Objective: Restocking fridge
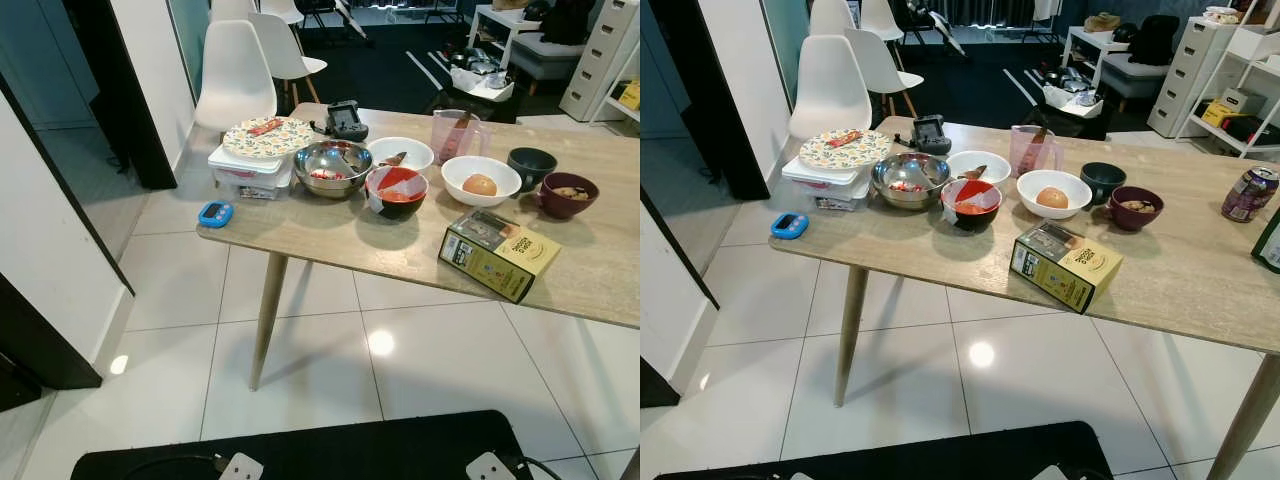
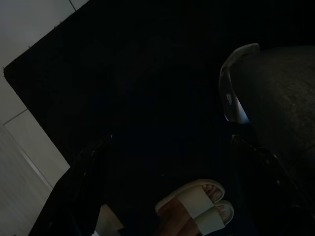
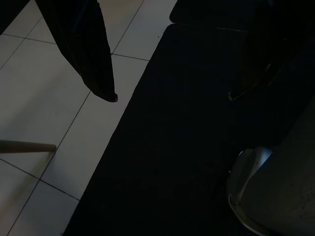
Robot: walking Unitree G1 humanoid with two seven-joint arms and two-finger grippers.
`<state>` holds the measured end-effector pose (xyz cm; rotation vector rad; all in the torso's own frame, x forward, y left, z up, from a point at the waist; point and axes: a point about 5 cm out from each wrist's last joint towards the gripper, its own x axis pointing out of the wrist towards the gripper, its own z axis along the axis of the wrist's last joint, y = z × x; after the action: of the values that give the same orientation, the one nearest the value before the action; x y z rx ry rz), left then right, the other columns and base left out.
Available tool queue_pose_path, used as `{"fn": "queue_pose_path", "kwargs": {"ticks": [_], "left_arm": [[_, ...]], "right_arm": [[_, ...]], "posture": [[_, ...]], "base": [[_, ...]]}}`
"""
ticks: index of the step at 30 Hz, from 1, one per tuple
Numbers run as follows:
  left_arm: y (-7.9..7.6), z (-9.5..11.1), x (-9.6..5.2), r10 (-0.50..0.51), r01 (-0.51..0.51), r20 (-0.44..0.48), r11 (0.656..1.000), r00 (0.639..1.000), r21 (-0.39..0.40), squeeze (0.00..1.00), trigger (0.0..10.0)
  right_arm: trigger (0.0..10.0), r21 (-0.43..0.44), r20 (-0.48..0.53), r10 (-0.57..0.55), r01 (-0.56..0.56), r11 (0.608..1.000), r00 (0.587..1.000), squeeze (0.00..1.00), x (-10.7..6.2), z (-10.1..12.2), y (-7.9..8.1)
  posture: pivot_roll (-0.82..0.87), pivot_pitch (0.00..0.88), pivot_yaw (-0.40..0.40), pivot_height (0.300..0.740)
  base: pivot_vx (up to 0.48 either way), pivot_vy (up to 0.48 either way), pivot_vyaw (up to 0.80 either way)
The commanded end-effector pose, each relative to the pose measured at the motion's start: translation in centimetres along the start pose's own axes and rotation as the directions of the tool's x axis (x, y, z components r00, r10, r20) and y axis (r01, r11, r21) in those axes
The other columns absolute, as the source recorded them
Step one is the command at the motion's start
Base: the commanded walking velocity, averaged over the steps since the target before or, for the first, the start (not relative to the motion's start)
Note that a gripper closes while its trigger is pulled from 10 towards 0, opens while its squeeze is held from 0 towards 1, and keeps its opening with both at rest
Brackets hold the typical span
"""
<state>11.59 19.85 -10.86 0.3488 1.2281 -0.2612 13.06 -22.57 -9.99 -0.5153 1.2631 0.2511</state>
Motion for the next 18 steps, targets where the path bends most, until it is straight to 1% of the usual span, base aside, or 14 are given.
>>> {"fn": "queue_pose_path", "kwargs": {"ticks": [1, 18], "left_arm": [[-0.88, -0.23, 0.08, -0.027, 0.027, -0.013, 1.000, 1.000, -0.003, 0.00, 10.0], [-0.87, -0.33, 0.07, -0.028, 0.028, -0.016, 1.000, 0.999, -0.004, 0.00, 10.0]], "right_arm": [[10.0, 0.016, -0.011, 0.004, -0.004, 1.000, 1.000, 0.00, 0.01, -0.25, 0.22], [10.0, 0.016, -0.012, 0.006, -0.006, 1.000, 1.000, 0.00, 0.02, -0.33, 0.29]], "posture": [[-0.04, 0.000, -0.035, 0.740], [-0.03, 0.000, -0.034, 0.740]], "base": [[0.000, 0.000, 0.00], [0.000, 0.000, 0.00]]}}
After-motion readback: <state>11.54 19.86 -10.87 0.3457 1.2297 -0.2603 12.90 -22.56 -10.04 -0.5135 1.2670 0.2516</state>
